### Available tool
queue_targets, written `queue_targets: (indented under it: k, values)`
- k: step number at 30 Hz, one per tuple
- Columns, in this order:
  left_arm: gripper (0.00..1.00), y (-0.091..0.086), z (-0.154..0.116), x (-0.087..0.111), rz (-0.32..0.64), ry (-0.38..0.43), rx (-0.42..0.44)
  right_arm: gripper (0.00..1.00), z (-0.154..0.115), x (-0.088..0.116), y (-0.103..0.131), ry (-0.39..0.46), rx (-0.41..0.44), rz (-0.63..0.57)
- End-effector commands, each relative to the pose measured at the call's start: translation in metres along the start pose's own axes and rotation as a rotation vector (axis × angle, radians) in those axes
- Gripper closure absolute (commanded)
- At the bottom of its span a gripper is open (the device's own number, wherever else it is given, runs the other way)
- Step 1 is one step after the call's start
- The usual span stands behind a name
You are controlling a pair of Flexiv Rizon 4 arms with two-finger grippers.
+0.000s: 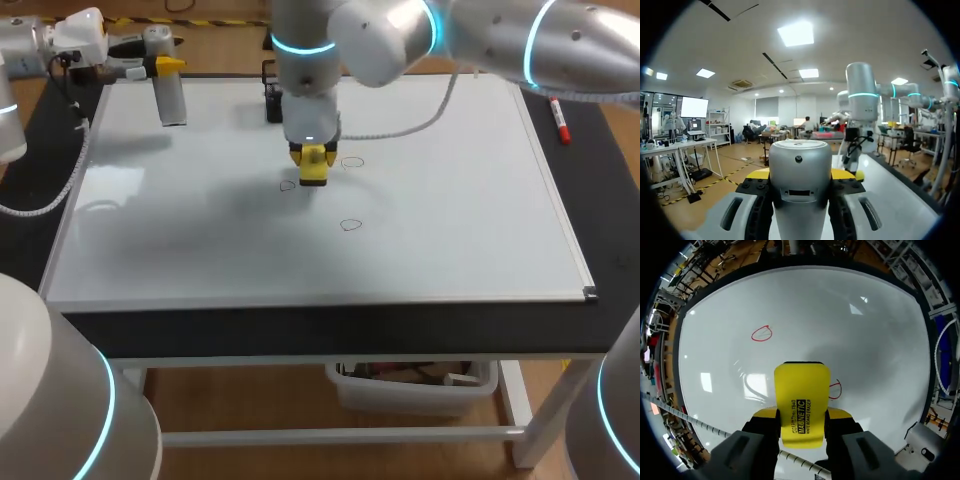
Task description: Pick up the inspection probe, press it on each red-marked spot on the whiteboard one by one, put down the probe, pick up the eraser, and wipe off all the red marks.
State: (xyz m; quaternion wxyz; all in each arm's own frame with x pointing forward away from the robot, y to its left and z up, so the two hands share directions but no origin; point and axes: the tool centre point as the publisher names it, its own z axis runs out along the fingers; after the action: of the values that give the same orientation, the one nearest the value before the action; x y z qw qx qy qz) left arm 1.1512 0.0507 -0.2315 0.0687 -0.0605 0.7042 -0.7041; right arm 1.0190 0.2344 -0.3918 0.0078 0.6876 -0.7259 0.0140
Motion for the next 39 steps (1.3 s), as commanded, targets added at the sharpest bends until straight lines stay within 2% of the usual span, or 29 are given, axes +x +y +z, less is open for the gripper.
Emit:
queue_targets:
  k: [1, 6, 15, 39]
  values:
    - [1.00, -0.001, 0.000, 0.000, 0.000, 0.002, 0.000, 1.00, 0.007, -0.019, -0.001, 0.031, 0.003, -0.023]
    - [1.00, -0.001, 0.000, 0.000, 0.000, 0.002, 0.000, 1.00, 0.011, -0.035, 0.000, 0.035, 0.004, -0.058]
    - [1.00, -0.001, 0.000, 0.000, 0.000, 0.002, 0.000, 1.00, 0.018, -0.054, 0.003, 0.035, 0.012, -0.100]
    - [1.00, -0.001, 0.000, 0.000, 0.000, 0.002, 0.000, 1.00, 0.033, -0.068, 0.011, 0.045, 0.044, -0.154]
